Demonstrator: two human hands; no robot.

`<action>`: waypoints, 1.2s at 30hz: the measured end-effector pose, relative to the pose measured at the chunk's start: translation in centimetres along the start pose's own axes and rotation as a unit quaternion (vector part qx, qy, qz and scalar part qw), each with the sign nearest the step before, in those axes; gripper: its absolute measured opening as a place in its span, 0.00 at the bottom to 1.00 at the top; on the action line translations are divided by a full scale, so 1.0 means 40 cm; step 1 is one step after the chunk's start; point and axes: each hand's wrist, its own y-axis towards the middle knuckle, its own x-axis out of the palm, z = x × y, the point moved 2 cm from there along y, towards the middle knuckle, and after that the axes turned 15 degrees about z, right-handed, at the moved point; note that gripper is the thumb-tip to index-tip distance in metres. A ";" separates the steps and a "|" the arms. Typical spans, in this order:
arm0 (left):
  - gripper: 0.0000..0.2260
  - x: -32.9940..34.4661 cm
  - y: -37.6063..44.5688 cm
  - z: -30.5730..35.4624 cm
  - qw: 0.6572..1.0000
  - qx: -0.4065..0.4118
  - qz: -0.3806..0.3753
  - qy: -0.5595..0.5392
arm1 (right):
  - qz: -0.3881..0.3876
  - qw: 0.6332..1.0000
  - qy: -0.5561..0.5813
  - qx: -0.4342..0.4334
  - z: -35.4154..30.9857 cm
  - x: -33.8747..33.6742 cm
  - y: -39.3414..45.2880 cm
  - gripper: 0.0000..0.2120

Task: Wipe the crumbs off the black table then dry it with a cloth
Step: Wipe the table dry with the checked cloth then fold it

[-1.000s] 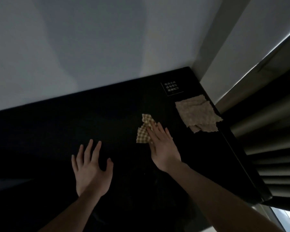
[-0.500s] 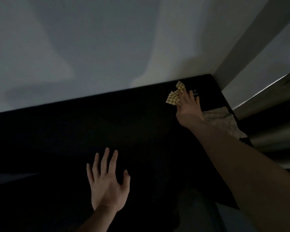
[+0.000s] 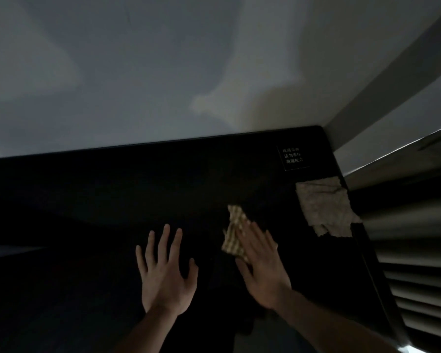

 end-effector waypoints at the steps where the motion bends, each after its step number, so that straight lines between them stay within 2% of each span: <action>1: 0.34 0.000 -0.001 0.000 1.000 -0.002 -0.002 -0.003 | -0.018 1.000 0.019 -0.008 -0.006 -0.007 -0.053 0.31; 4: 0.34 -0.002 -0.001 -0.002 1.000 -0.003 -0.007 -0.006 | -0.056 0.997 0.054 -0.017 0.002 -0.032 -0.152 0.29; 7: 0.33 -0.004 -0.001 -0.003 1.000 -0.007 -0.008 -0.011 | -0.062 0.991 0.116 -0.006 0.018 -0.060 -0.170 0.26; 9: 0.33 -0.004 -0.005 -0.003 1.000 -0.009 -0.003 -0.010 | -0.026 0.988 0.144 0.041 0.031 -0.077 -0.168 0.25; 11: 0.33 -0.002 -0.008 -0.002 1.000 -0.008 0.006 -0.004 | 0.018 0.982 0.133 0.130 0.048 -0.094 -0.161 0.24; 14: 0.33 0.002 -0.009 0.001 1.000 -0.010 0.005 0.005 | -0.017 0.971 0.102 0.218 0.069 -0.110 -0.141 0.26; 17: 0.33 -0.006 -0.008 0.017 0.999 -0.025 -0.001 0.022 | -0.075 0.969 0.101 0.211 0.064 -0.120 -0.116 0.24; 21: 0.33 -0.044 0.004 0.082 0.995 -0.101 -0.022 -0.007 | -0.116 0.970 0.124 0.172 0.075 -0.139 -0.093 0.06; 23: 0.33 -0.071 0.002 0.132 0.986 -0.154 -0.039 -0.050 | -0.130 0.961 0.172 0.174 0.100 -0.160 -0.080 0.05; 27: 0.23 -0.106 -0.052 0.254 0.948 -0.221 -0.107 -0.202 | -0.185 0.918 0.274 0.218 0.146 -0.247 -0.059 0.06; 29: 0.19 -0.109 -0.104 0.318 0.923 -0.237 -0.125 -0.276 | -0.169 0.920 0.290 0.200 0.167 -0.298 -0.064 0.07; 31: 0.18 -0.115 -0.143 0.370 0.910 -0.230 -0.115 -0.325 | -0.123 0.934 0.293 0.160 0.180 -0.353 -0.073 0.07; 33: 0.22 -0.126 -0.172 0.411 0.906 -0.205 -0.084 -0.361 | -0.071 0.948 0.287 0.115 0.187 -0.409 -0.080 0.08; 36: 0.34 -0.160 -0.199 0.468 0.908 -0.125 -0.042 -0.397 | -0.009 0.957 0.285 0.050 0.195 -0.480 -0.083 0.12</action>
